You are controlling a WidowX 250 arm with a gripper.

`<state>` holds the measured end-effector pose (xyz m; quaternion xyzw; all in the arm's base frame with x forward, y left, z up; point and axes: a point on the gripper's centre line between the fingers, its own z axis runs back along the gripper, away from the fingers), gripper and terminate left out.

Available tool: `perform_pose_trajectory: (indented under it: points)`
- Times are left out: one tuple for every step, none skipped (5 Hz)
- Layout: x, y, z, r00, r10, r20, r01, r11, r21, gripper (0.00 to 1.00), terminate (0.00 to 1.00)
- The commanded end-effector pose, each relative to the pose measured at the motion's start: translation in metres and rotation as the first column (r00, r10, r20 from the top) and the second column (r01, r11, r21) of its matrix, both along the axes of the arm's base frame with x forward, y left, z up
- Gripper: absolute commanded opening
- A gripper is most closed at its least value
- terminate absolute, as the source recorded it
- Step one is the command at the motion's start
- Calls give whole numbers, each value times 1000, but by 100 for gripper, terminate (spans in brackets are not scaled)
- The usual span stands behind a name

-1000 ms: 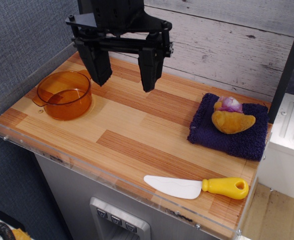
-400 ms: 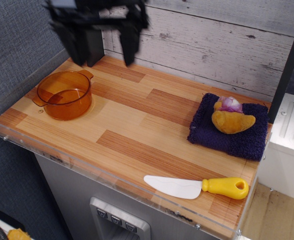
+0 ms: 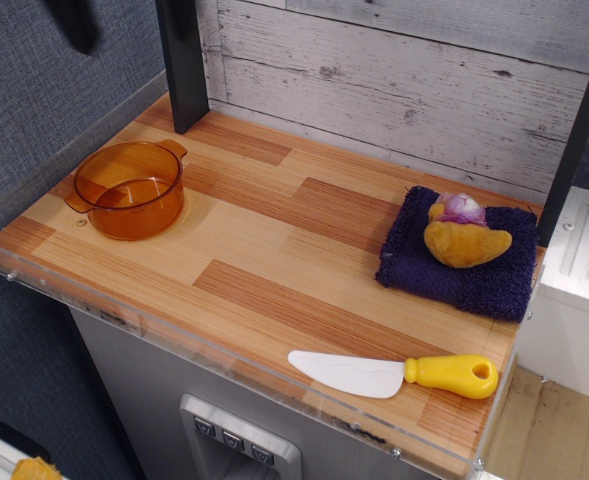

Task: Move the pot to the middle of the table

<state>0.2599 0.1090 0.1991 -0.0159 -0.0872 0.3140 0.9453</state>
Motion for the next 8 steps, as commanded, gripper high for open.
perform_pose_trajectory:
  points:
    - [1,65,-14,982,188,3,-188,981,47,100,0]
    - [3,67,-40,982,189,-29,-186,979,82,100,0]
    - [7,56,-61,983,180,-46,-177,981,77,100,0]
    - [13,42,-81,985,170,-38,-166,982,86,100,0]
    - [15,33,-102,984,171,-56,-165,981,99,100,0]
    - [14,33,-126,980,171,-103,-160,982,105,100,0]
    - [19,40,-140,975,185,-121,-172,979,105,100,0]
    - [24,49,-148,972,196,-128,-182,977,115,100,0]
